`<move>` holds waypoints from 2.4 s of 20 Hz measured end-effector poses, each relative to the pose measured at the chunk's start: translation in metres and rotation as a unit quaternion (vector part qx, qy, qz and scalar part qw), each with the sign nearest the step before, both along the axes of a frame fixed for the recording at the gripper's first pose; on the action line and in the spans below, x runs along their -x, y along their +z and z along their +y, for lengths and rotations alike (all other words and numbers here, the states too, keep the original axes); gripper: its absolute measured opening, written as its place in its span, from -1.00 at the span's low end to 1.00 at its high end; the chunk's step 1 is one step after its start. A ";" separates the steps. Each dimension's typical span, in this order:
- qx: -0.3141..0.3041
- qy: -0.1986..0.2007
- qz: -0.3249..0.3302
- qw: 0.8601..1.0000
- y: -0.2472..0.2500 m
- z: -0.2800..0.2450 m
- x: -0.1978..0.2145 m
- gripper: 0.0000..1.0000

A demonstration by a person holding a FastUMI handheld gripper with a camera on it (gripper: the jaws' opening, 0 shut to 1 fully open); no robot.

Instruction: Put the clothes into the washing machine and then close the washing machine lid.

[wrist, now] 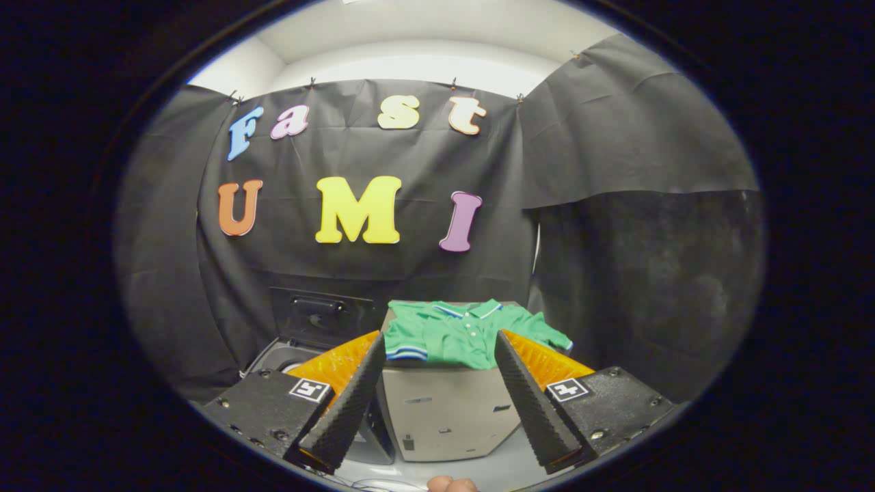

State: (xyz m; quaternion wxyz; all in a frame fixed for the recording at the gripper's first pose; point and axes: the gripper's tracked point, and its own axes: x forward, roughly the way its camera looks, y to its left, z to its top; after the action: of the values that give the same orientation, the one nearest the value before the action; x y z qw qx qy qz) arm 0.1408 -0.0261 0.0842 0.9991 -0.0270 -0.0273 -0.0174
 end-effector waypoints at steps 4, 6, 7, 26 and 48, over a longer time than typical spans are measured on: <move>0.018 0.010 -0.002 1.000 0.020 -0.013 -0.071 1.00; 0.021 0.024 -0.002 0.999 0.026 -0.014 -0.099 1.00; 0.024 0.027 -0.002 0.999 0.030 -0.019 -0.116 1.00; 0.011 0.049 0.243 0.969 -0.057 -0.066 -0.290 1.00; 0.001 0.040 0.341 0.939 -0.073 -0.064 -0.289 -0.86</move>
State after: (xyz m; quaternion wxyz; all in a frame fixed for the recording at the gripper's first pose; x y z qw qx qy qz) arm 0.4294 -0.0900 0.0108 0.9483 -0.0310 0.3142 0.0330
